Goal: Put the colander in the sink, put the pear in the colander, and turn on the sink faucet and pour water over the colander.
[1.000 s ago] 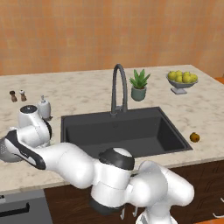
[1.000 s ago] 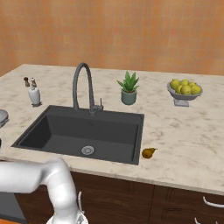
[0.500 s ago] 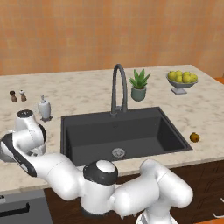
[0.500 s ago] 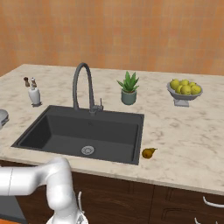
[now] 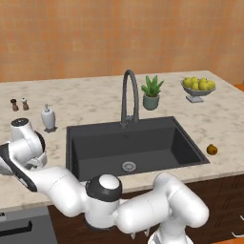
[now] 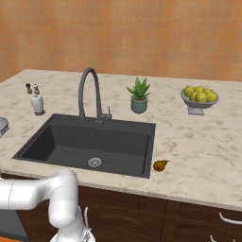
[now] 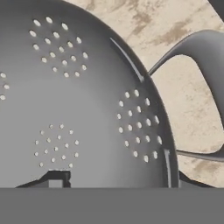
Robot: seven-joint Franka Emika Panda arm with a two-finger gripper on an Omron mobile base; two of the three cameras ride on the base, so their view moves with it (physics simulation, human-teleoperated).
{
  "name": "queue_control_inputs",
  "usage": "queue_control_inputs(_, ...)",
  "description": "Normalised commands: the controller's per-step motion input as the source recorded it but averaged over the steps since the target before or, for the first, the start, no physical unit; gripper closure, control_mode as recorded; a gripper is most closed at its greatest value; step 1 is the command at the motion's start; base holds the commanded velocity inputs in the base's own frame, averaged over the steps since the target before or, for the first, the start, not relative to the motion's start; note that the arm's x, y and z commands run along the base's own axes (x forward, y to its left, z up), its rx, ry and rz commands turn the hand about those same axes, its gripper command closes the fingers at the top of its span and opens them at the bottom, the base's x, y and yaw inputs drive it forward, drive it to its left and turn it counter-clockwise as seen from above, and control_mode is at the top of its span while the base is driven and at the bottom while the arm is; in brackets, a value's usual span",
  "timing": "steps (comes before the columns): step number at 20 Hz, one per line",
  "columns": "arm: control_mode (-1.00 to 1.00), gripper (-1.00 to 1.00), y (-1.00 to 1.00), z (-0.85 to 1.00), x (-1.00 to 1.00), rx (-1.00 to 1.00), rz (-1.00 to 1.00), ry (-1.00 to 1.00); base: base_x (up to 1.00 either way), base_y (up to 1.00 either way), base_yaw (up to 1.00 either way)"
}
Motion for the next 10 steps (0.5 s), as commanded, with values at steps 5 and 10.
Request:
queue_control_inputs(5,-1.0,1.0,-0.05,-0.5,0.0,-0.06,-0.08,0.0,0.0,0.0,0.0)
queue_control_inputs(10,-1.0,1.0,-0.14,-0.41,0.0,-0.01,-0.2,0.0,0.0,0.0,0.0)
